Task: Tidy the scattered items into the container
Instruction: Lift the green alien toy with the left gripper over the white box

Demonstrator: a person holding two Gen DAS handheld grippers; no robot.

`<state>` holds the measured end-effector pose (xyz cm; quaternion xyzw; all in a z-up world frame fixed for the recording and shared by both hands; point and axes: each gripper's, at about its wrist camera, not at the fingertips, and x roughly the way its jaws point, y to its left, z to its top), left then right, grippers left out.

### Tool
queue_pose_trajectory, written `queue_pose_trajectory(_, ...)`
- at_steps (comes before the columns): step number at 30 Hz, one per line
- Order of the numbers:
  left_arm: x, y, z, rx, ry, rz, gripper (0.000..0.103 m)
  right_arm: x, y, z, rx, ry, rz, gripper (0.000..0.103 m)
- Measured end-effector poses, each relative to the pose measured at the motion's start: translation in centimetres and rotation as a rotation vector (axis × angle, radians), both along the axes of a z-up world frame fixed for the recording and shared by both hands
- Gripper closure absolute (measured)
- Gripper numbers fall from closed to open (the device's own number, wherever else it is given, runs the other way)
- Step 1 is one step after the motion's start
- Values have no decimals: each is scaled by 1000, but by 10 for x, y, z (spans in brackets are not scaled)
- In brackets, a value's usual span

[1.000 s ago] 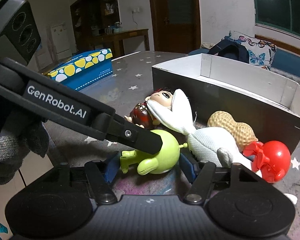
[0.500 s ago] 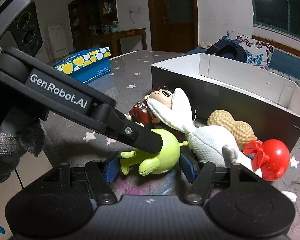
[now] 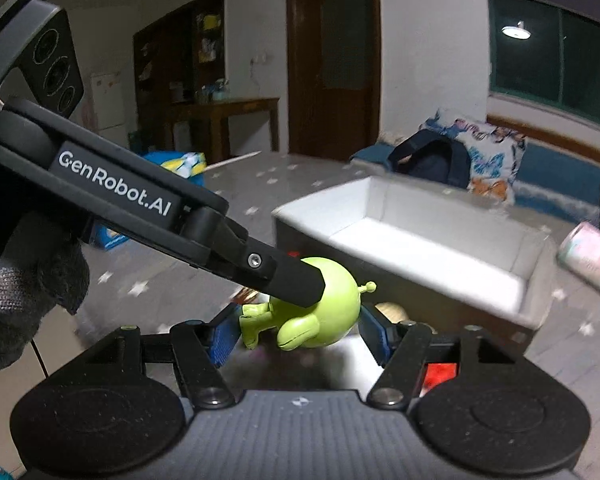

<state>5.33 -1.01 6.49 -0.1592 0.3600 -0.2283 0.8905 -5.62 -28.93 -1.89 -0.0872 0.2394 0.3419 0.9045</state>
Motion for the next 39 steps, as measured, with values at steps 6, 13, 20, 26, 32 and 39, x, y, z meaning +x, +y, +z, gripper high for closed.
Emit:
queue_pose_trajectory(6, 49, -26, 18, -1, -38, -46, 63, 41, -20, 22, -7, -37, -51, 38)
queue_pose_trajectory(13, 128, -43, 8, -40, 30, -72, 63, 119, -36, 27, -53, 23, -74, 38)
queue_pose_trajectory(20, 200, -45, -27, -80, 169, -66, 63, 188, -34, 2, -120, 156, -61, 38)
queue_pose_trajectory(26, 228, -46, -50, -91, 242, -51, 64, 221, -32, -15, -177, 236, -38, 38)
queue_pose_trajectory(32, 237, -49, -60, -97, 270, -50, 64, 226, -26, -23, -262, 242, -21, 38)
queue_pose_trajectory(39, 239, -52, -66, -101, 295, -48, 65, 233, -10, -26, -365, 244, -12, 37)
